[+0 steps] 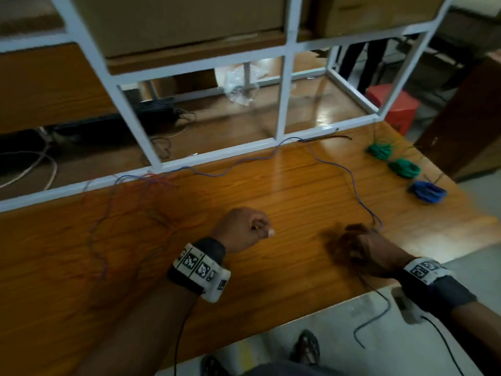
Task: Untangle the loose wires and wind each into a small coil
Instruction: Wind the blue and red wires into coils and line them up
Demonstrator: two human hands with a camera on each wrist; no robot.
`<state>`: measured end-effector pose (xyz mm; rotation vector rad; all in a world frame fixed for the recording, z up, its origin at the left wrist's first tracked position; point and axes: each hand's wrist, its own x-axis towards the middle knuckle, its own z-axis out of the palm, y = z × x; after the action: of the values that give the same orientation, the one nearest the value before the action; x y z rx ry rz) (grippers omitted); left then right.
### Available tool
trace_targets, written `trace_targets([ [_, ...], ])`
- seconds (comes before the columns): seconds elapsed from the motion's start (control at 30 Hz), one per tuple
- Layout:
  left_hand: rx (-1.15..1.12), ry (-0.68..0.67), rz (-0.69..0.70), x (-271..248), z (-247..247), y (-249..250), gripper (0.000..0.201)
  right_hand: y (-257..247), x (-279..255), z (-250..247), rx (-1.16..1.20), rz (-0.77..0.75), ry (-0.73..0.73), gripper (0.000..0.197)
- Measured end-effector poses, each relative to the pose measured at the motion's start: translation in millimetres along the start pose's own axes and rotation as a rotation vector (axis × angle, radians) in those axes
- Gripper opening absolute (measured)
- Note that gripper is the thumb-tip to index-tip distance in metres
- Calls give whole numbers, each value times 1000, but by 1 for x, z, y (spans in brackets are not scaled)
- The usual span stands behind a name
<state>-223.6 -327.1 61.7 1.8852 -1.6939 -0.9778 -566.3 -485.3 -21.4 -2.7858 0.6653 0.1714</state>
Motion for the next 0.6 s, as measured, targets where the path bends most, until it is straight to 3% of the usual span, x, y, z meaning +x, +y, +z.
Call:
trace_targets([
  [0.07, 35, 12, -42, 25, -2, 7, 38, 9, -2, -10, 142, 104, 184, 14],
  [0.17, 50, 18, -75, 50, 17, 24, 37, 35, 4, -28, 270, 514, 413, 26],
  [0.27, -47, 8, -94, 64, 45, 39, 32, 62, 22, -33, 364, 798, 300, 55],
  [0.37, -130, 24, -118, 84, 68, 53, 30, 74, 43, -36, 463, 737, 134, 31],
  [0.47, -392, 100, -189, 112, 84, 68, 21, 64, 47, -36, 471, 621, 73, 13],
  [0.6, -562, 143, -342, 152, 103, 74, 24, 57, 44, -14, 408, 572, 136, 46],
])
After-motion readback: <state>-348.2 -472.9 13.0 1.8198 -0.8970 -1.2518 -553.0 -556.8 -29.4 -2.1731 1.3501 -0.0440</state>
